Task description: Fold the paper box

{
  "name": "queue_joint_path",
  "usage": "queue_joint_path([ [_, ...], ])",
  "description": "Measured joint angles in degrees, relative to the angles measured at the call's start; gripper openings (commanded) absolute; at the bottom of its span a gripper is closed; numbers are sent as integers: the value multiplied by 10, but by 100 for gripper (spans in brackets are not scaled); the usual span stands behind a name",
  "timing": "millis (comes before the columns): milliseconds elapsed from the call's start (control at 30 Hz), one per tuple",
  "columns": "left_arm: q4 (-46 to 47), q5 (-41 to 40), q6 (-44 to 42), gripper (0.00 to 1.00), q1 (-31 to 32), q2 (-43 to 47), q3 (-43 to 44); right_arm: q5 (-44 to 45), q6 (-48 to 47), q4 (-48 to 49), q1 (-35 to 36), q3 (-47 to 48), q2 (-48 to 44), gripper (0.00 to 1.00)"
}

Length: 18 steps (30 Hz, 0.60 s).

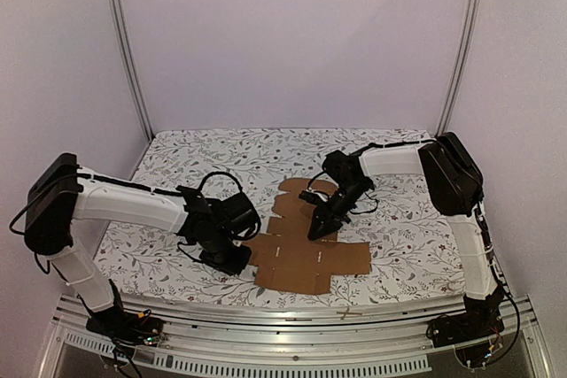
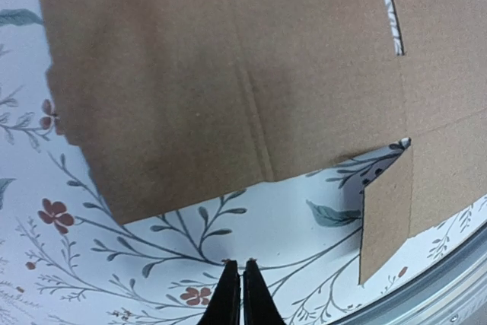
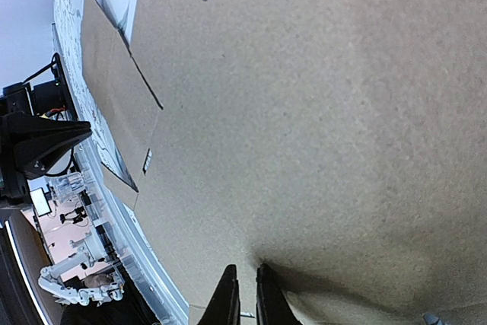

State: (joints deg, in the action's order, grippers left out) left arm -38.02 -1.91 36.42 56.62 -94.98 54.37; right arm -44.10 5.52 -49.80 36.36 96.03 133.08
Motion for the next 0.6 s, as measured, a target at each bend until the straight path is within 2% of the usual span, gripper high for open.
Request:
queue_joint_path([
  [167,30,31,-5,1,12,-33,5,0,0,0,0,0,0,8],
  [600,54,84,-11,0,50,-73,99,-2,0,1,0,0,1,7],
])
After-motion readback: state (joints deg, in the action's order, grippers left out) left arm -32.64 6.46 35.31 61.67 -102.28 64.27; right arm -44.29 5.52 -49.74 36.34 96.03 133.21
